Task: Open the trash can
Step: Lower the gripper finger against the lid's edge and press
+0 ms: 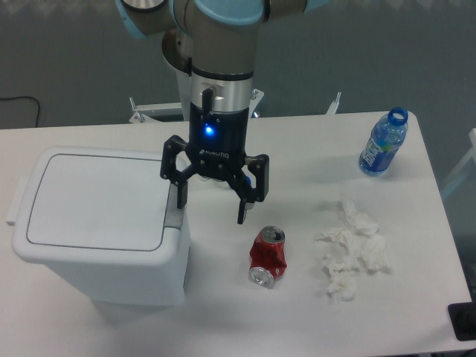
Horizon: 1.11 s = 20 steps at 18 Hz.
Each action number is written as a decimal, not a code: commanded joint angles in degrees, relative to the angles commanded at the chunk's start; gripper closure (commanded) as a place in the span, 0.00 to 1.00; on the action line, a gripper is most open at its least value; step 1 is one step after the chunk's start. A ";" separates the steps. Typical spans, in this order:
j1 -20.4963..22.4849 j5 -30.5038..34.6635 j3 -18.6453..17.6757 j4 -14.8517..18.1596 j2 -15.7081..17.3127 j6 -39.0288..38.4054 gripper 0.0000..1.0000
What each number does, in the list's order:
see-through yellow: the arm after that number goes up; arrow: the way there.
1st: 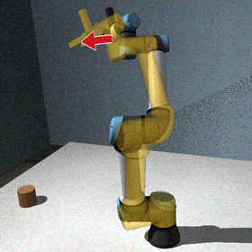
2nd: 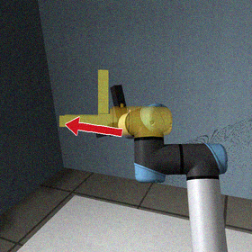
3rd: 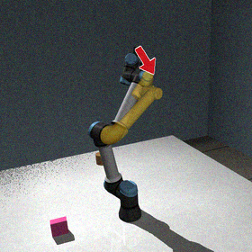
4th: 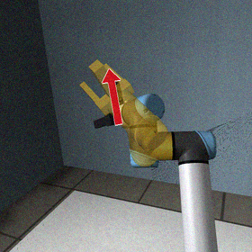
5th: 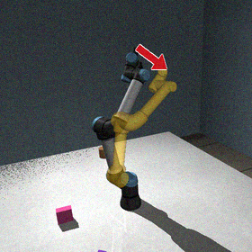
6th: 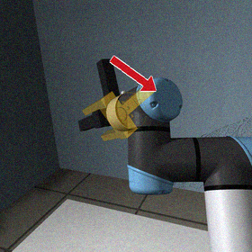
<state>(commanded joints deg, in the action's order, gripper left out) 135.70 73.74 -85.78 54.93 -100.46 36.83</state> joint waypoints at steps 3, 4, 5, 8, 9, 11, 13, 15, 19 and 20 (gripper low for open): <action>0.00 -0.09 0.00 0.00 -0.17 0.18 0.00; 0.00 -0.09 0.00 -0.17 -0.35 0.18 0.00; -0.09 -0.09 -0.09 -0.44 -0.44 0.18 0.00; -0.09 0.00 -0.18 -0.53 -0.44 0.18 0.00; -0.09 0.00 -0.18 -0.53 -0.44 0.18 0.00; -0.09 0.00 -0.35 -0.62 -0.44 0.18 0.00; -0.09 0.00 -0.44 -0.62 -0.53 0.18 0.00; -0.18 0.00 -0.44 -0.62 -0.53 0.18 0.00; -0.35 0.09 -0.44 -0.79 -0.79 0.26 0.00; -0.44 0.09 -0.44 -0.88 -0.88 0.26 0.00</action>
<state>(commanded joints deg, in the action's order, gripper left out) 135.26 73.83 -86.22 54.05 -101.34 37.09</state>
